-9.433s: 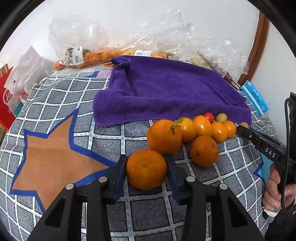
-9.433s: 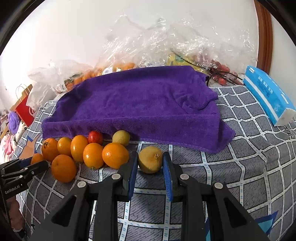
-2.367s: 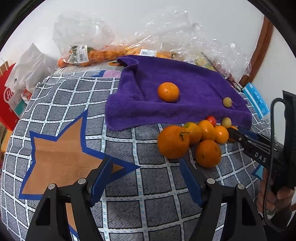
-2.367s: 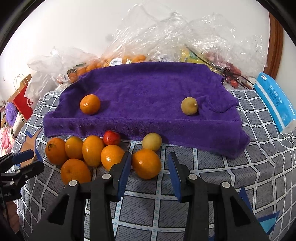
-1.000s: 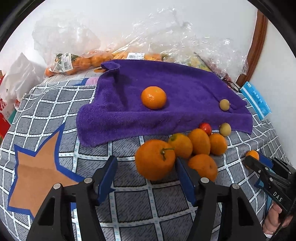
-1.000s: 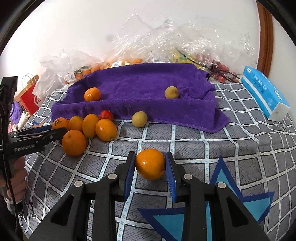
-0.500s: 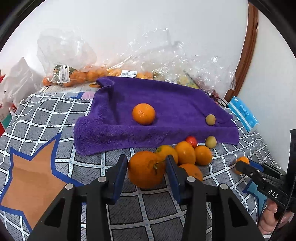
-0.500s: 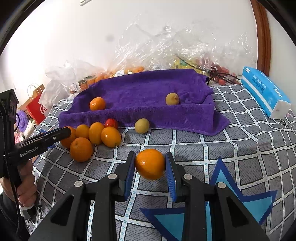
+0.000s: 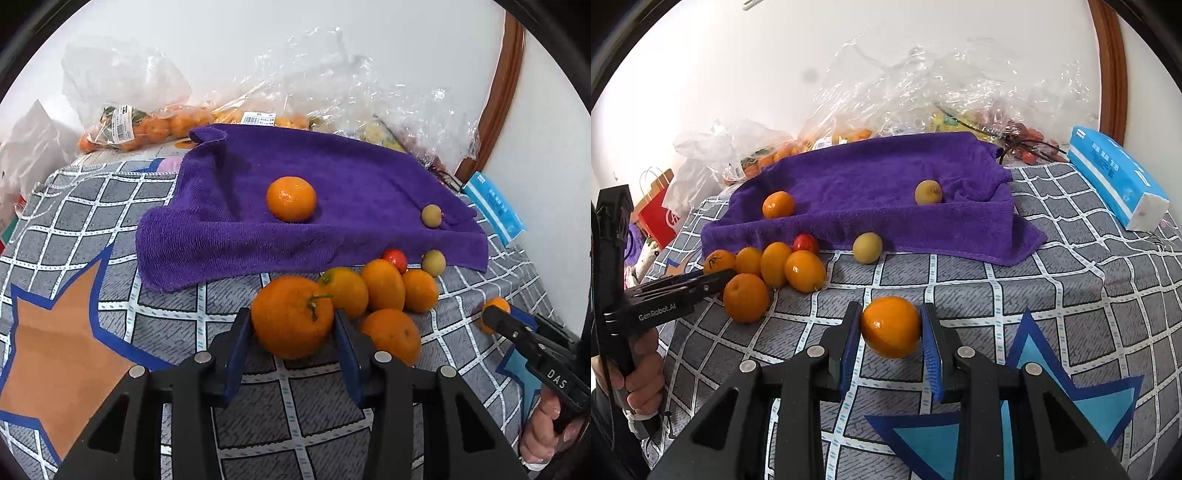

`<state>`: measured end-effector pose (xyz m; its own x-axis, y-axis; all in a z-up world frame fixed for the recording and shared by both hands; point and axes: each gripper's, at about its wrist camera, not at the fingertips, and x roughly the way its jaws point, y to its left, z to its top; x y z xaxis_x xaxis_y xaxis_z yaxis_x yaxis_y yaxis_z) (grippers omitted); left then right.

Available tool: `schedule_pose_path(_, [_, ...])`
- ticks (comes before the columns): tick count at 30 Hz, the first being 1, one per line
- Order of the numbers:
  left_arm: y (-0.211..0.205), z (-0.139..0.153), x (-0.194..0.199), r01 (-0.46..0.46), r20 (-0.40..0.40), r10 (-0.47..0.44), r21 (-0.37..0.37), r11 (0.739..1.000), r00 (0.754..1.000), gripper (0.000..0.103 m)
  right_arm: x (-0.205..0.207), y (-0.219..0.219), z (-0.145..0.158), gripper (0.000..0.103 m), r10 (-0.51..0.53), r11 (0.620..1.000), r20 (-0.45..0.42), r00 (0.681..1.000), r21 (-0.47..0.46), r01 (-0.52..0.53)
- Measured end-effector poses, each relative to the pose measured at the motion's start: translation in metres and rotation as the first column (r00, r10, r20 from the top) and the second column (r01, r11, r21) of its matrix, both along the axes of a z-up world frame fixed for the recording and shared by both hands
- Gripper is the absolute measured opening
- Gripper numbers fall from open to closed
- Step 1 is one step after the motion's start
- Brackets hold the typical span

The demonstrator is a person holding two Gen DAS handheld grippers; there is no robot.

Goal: Organize fruits
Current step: 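Carry both fruits onto the purple towel and open both tools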

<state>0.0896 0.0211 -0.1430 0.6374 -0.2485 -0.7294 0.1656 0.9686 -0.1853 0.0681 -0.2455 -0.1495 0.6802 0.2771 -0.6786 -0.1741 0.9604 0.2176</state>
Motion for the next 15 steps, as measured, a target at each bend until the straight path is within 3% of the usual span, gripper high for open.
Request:
schedule_pose_path(10, [0.012, 0.014, -0.007, -0.038, 0.074, 0.043, -0.057, 0.998, 0.996, 0.041, -0.007, -0.008, 0.007, 0.032, -0.050, 0.998, 0.041, 0.998, 0.027, 0.049])
schedule_pose_path(15, [0.012, 0.029, -0.012, -0.068, 0.093, 0.069, -0.019, 0.998, 0.993, 0.041, -0.008, -0.005, 0.028, 0.032, -0.044, 0.999, 0.064, 0.997, -0.011, 0.045])
